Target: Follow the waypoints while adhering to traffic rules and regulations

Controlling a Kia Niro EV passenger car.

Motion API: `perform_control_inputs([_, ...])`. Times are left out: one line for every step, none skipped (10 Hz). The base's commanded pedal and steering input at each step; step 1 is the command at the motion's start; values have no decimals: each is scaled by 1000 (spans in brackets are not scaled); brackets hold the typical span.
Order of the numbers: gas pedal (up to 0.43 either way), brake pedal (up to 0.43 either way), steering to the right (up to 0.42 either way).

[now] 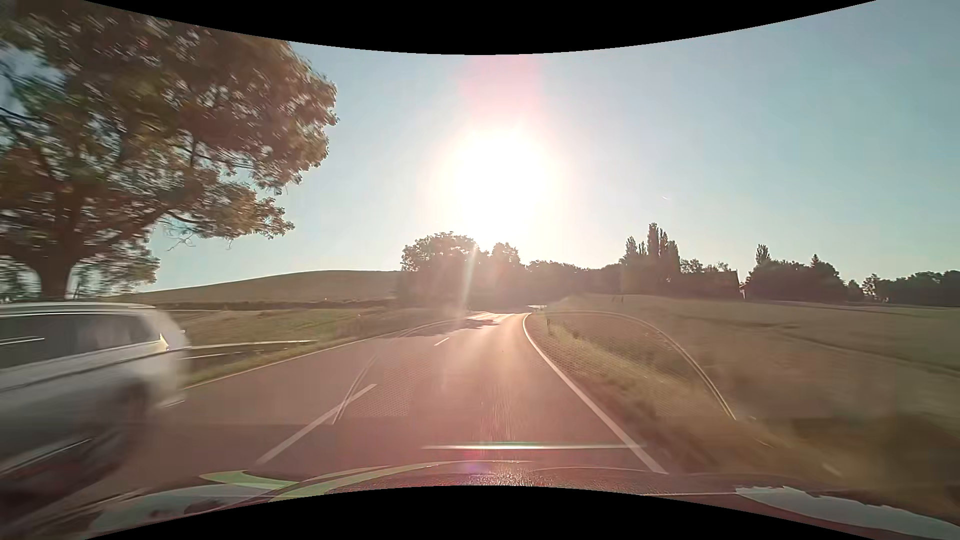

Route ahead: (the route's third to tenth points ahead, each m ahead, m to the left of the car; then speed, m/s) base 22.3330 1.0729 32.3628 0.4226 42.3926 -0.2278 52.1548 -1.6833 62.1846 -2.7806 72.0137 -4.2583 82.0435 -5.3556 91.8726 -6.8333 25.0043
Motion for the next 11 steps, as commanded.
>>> perform_control_inputs([280, 0, 10])
perform_control_inputs([280, 0, 10])
perform_control_inputs([280, 0, 10])
perform_control_inputs([280, 0, 10])
perform_control_inputs([280, 0, 10])
perform_control_inputs([280, 0, 12])
perform_control_inputs([280, 0, 15])
perform_control_inputs([280, 0, 15])
perform_control_inputs([280, 0, 15])
perform_control_inputs([280, 0, 15])
perform_control_inputs([280, 0, 14])
